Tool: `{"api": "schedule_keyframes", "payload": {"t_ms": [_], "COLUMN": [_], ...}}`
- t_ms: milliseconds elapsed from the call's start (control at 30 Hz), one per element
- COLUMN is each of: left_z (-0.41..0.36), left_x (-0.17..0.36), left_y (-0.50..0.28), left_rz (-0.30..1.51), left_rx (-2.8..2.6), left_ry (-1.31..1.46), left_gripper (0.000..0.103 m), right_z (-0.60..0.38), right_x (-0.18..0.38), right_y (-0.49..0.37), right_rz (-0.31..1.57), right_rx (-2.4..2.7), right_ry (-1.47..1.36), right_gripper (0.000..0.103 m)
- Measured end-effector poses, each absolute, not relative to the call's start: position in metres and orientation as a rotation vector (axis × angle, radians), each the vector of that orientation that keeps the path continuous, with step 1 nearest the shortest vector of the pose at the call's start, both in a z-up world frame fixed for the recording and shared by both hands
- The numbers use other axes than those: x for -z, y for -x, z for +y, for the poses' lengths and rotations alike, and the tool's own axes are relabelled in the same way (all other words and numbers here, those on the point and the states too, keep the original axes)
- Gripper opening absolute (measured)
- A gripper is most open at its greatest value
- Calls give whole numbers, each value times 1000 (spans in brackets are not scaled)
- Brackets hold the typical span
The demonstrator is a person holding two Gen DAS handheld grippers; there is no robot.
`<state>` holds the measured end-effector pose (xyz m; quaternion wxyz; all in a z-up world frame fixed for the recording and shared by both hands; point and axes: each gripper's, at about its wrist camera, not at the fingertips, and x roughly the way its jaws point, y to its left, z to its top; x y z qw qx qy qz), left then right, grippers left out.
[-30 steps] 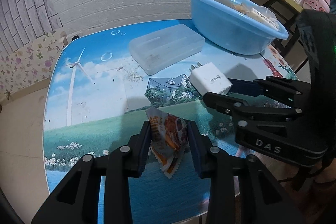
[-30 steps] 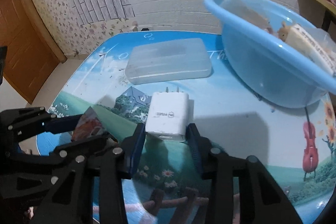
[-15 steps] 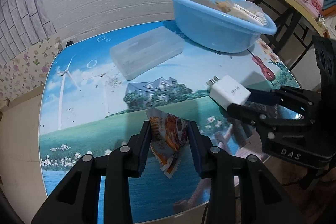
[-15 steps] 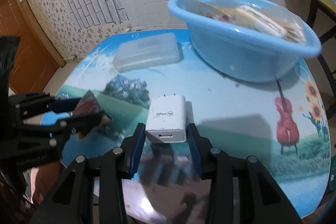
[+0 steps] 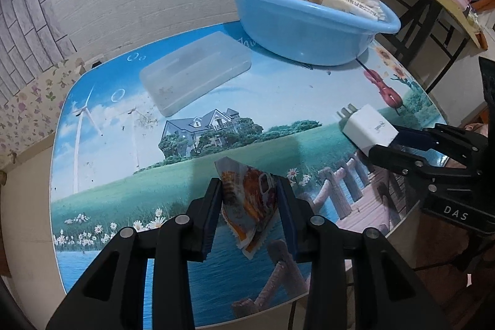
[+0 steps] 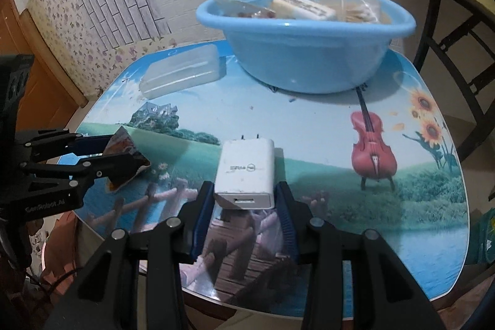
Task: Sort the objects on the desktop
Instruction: 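Grasp the orange snack packet with the left tool while the right tool grasps the white charger, then lift the snack packet with the left tool while the right tool lifts the charger toward the basin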
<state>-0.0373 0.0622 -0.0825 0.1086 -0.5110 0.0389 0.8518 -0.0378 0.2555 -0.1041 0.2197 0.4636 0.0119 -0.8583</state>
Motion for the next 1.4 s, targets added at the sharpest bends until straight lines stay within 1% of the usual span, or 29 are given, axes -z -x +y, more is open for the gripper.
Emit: {"api": "schedule_keyframes", "payload": {"t_ms": [33,67,100,133,167,200,300,333,367,400,533,600,667,700,733,867,933,967,1033,1067,1100,1133,1300,1400], "left_z": [63,63,63,64,64,64,65,65,66,67,69,68,67,67,67,65,65,64,64,64,65,65,65,66], "left_x": [83,83,84,85,86,87,90,91,94,98,104,105,107,107,108,108,108,108,106,104,102,101,99,91], "left_y": [37,37,37,38,37,37,37,37,37,37,36,37,38,37,37,34,33,33,33,33,33,33,35,37], "left_rz": [120,125,131,135,145,156,171,171,174,182,167,166,158,153,152,149,147,146,145,147,147,149,150,149], "left_rx": [-2504,-2504,-2505,-2506,-2512,-2521,-2517,-2511,-2503,-2498,-2490,-2494,-2508,-2518,-2524,-2536,-2545,-2547,-2551,-2554,-2554,-2555,-2536,-2537], "left_ry": [1504,1504,1506,1509,1512,1514,1516,1520,1530,1540,1532,1518,1502,1493,1486,1461,1448,1443,1436,1427,1422,1424,1439,1438], "left_gripper": [37,40,47,51,59,64,67,69,73,76,82,88,93,95,95,95,95,93,81,68,52,48,43,42], "right_z": [255,255,253,252,250,250,249,249,249,249,246,245,243,242,242,242,244,244,245,245,246,247,251,251], "right_x": [105,105,106,107,108,108,108,109,109,109,110,111,111,112,112,114,114,114,113,112,112,111,108,100], "right_y": [37,37,38,37,36,37,38,38,39,39,39,39,39,40,40,42,42,42,42,42,42,42,41,37], "right_rz": [38,38,41,48,66,76,81,77,74,72,91,92,98,106,115,114,110,110,120,116,103,92,46,47], "right_rx": [2373,2370,2363,2361,2366,2368,2370,2370,2373,2376,2388,2389,2396,2402,2410,2437,2455,2458,2464,2450,2440,2436,2416,2419], "right_ry": [-1283,-1286,-1291,-1292,-1290,-1289,-1291,-1288,-1284,-1280,-1268,-1261,-1255,-1254,-1251,-1232,-1221,-1220,-1215,-1213,-1219,-1221,-1217,-1182], "right_gripper": [40,40,40,40,40,41,41,41,43,44,49,53,59,63,65,71,71,70,54,40,39,39,39,39]}}
